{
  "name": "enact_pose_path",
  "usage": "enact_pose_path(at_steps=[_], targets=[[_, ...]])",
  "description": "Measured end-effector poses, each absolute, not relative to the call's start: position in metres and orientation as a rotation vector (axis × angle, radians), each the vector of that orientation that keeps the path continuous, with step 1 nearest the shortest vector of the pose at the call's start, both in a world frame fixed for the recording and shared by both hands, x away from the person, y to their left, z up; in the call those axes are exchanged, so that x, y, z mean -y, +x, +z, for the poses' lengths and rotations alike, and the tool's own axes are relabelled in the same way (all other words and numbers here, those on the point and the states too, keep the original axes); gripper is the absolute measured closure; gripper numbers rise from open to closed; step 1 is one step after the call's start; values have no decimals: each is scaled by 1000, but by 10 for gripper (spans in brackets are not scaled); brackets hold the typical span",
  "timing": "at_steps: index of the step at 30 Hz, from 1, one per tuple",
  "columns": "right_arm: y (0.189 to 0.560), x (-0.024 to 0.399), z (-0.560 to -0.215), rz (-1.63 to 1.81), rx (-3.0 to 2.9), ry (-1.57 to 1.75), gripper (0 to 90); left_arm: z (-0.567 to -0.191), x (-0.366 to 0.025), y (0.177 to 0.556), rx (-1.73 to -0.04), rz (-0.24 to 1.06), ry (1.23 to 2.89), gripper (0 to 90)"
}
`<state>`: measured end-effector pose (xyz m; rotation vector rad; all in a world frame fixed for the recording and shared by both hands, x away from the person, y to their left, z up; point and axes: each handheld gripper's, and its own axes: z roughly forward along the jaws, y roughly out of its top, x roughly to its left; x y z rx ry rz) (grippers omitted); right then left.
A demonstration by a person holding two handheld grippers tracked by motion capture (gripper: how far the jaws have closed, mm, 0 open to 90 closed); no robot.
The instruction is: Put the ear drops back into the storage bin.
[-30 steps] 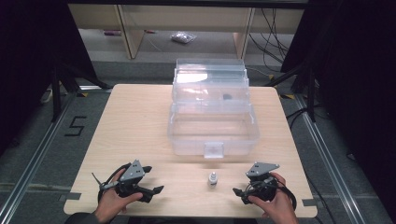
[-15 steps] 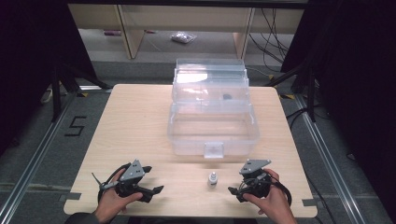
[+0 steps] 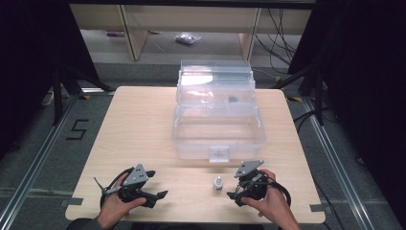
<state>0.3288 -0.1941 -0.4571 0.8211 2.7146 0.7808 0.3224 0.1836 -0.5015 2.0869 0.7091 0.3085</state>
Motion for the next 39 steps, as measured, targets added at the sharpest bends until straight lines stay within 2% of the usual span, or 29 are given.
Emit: enact_pose_path(at_steps=[27, 39], targets=[[343, 149, -461, 627, -2808, 666, 323, -502, -183, 322, -709, 306, 2086, 148], [350, 138, -466, 584, -2852, 617, 394, -502, -183, 322, -708, 305, 2082, 148]])
